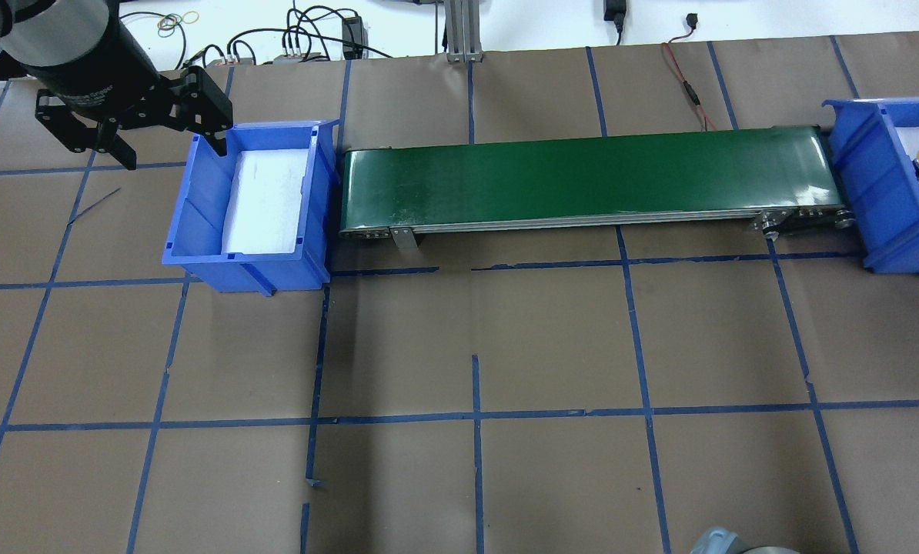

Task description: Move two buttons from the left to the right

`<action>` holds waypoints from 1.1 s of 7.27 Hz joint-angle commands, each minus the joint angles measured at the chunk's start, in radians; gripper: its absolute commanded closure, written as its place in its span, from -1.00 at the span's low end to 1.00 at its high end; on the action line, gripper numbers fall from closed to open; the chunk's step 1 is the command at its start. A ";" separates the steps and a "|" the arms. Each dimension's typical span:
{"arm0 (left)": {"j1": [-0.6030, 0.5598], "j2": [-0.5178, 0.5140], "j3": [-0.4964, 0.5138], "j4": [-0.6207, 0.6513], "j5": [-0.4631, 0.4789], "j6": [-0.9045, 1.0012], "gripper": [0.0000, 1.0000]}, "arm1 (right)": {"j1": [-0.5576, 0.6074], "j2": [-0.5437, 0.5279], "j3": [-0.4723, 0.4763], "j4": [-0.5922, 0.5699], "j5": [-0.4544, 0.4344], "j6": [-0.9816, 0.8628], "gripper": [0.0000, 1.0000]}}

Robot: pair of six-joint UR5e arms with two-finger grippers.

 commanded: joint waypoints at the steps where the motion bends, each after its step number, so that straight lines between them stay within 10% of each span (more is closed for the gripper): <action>1: -0.045 -0.002 -0.001 0.003 0.002 -0.005 -1.00 | 0.222 -0.026 0.001 0.017 -0.006 0.176 -0.99; 5: -0.039 0.001 -0.001 0.008 0.008 0.001 -1.00 | 0.572 -0.034 0.024 0.003 -0.014 0.777 -1.00; 8: -0.037 0.001 0.005 0.009 0.010 0.001 -1.00 | 0.673 -0.011 0.055 -0.008 -0.009 0.876 -1.00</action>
